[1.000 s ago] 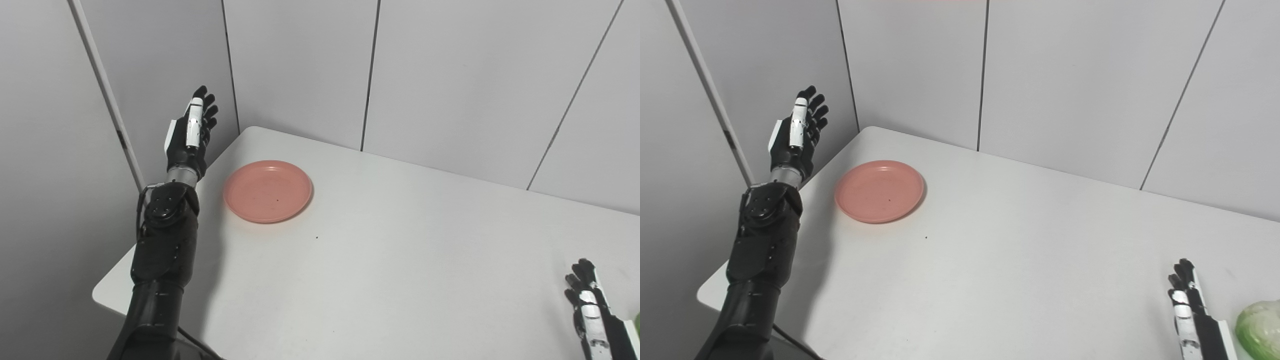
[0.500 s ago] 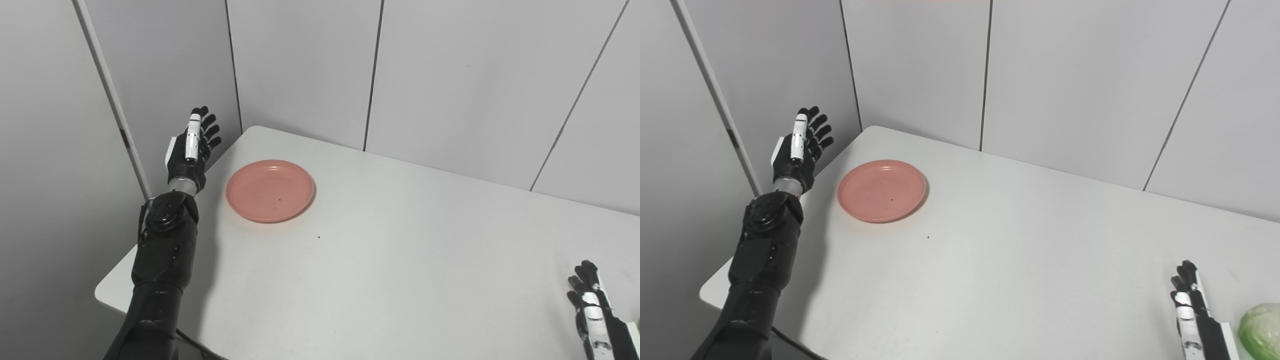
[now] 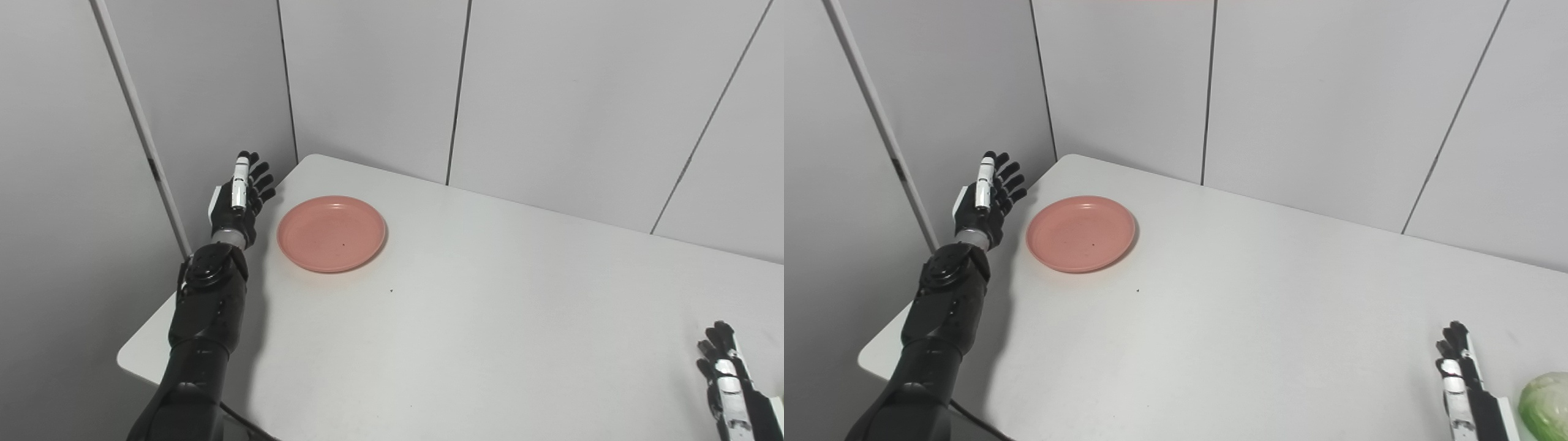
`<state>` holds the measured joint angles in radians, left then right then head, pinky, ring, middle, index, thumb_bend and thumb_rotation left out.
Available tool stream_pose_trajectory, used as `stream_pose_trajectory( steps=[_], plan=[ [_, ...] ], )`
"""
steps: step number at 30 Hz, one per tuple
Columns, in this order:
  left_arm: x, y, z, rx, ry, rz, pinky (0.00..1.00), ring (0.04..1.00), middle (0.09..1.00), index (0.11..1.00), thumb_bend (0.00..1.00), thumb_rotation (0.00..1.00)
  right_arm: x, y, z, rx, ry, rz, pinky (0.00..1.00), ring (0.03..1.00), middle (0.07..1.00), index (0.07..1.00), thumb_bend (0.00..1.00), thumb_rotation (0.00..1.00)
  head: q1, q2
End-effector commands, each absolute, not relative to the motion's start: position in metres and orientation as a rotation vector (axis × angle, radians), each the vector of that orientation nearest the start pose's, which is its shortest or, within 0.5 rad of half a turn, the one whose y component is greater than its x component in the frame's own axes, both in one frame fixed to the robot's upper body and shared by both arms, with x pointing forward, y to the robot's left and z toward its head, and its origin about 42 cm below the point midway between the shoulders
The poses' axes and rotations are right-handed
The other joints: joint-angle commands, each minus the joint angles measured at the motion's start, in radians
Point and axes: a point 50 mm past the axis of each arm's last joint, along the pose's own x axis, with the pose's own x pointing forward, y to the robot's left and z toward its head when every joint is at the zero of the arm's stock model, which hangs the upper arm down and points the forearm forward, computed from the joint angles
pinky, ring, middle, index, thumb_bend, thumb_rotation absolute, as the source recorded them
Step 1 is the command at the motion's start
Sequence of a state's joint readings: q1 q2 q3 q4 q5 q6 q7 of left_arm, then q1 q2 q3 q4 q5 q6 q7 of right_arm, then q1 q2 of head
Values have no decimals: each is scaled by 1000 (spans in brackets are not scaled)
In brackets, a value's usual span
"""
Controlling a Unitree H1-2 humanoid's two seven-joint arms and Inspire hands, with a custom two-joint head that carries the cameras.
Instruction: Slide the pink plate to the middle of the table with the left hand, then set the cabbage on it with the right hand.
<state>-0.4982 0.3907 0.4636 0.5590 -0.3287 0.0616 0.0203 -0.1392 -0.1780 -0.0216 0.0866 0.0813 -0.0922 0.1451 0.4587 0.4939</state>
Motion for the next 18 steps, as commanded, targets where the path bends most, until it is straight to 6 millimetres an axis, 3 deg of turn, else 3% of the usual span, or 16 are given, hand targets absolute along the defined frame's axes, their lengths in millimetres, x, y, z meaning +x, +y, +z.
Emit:
stream_pose_trajectory(
  steps=[1, 13, 18],
  plan=[
    [424, 455, 208, -196, -158, 453, 887, 904, 908, 893, 408, 1000, 315, -265, 106, -91, -72, 130, 1000, 992, 993, 998, 270, 1000, 0, 2],
    [428, 444, 194, -222, -126, 429, 912, 919, 927, 912, 395, 1000, 314, -265, 107, -88, -68, 131, 1000, 993, 991, 998, 285, 1000, -4, 7],
    [428, 445, 179, -218, -76, 423, 897, 930, 935, 928, 400, 1000, 315, -267, 106, -89, -78, 137, 1000, 994, 993, 1000, 286, 1000, -3, 9]
  ],
)
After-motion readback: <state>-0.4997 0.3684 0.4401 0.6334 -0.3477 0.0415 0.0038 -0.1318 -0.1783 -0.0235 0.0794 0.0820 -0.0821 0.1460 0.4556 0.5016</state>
